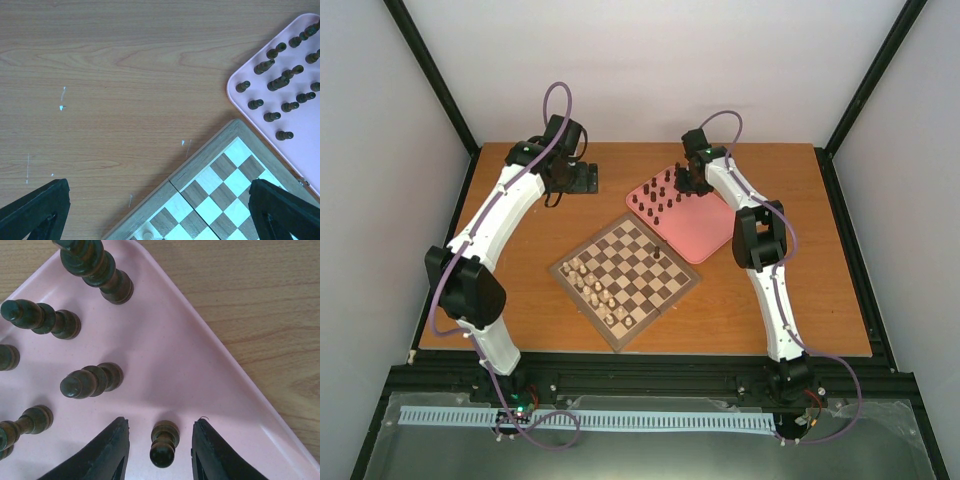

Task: Set up the chess pieces on the board
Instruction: Pick up the chess piece from the storage box.

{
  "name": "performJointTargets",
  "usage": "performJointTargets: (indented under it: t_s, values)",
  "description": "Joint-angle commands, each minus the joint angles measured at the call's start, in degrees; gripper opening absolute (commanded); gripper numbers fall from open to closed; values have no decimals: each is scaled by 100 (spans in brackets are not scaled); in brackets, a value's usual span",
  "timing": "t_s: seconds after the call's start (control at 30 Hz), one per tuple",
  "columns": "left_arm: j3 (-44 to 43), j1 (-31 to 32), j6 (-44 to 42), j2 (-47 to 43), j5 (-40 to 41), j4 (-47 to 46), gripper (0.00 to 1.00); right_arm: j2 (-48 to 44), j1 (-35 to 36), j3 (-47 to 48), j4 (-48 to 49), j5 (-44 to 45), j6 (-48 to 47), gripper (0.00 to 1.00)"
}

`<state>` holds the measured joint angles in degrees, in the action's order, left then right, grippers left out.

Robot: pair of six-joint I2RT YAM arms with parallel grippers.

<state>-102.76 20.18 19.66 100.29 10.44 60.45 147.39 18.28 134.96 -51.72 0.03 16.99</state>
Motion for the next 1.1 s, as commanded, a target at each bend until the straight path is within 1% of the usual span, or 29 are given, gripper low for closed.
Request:
performJointTargets:
  t_s: [0.0, 0.07, 0.6, 0.7, 1.07]
  values:
    - [-103, -21, 45, -41, -8, 34, 100, 132, -51, 157, -110, -4, -26, 35]
    - [-89, -23, 55, -59, -8, 30, 100, 140, -44, 154, -123, -3, -34, 34]
    - [33, -23, 96, -61, 31, 41, 100, 193, -46, 107, -184, -48, -83, 33]
    - [65, -23, 115, -46, 1, 24, 100, 210, -44, 80, -196, -52, -103, 31]
    - [88, -23, 97, -38, -7, 8, 100, 190, -49, -38, -200, -27, -100, 30]
